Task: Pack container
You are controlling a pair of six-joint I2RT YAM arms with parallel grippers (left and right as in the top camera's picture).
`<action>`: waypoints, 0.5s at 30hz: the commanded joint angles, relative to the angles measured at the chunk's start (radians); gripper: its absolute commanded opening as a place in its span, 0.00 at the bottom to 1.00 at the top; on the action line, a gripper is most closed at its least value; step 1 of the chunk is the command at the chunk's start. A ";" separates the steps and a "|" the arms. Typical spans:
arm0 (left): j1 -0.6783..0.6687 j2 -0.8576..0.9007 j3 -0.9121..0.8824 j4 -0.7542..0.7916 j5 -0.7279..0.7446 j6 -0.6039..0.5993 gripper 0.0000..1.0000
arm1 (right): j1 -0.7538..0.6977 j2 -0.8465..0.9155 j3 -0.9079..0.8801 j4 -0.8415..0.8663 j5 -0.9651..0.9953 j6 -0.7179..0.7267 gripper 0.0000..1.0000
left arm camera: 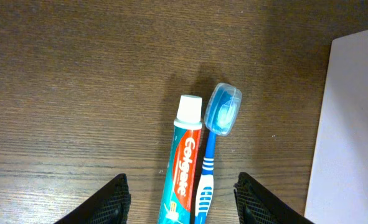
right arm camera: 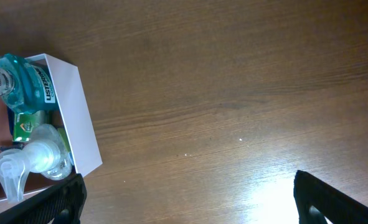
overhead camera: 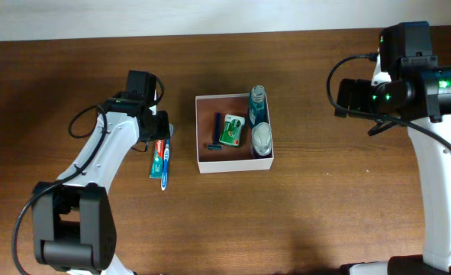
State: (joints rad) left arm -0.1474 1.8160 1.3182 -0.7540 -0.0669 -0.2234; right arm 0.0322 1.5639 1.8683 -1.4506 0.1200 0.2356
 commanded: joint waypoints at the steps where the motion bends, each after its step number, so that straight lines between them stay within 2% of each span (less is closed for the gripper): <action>1: 0.004 0.033 -0.032 0.018 0.011 0.021 0.56 | -0.007 -0.013 0.009 0.003 0.016 0.004 0.98; 5: 0.005 0.074 -0.048 0.038 0.011 0.062 0.55 | -0.007 -0.013 0.009 0.003 0.016 0.004 0.98; 15: 0.007 0.168 -0.048 0.063 0.006 0.061 0.55 | -0.007 -0.013 0.009 0.003 0.016 0.004 0.98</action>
State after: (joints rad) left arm -0.1471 1.9465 1.2797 -0.6987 -0.0662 -0.1787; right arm 0.0322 1.5639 1.8683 -1.4506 0.1204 0.2359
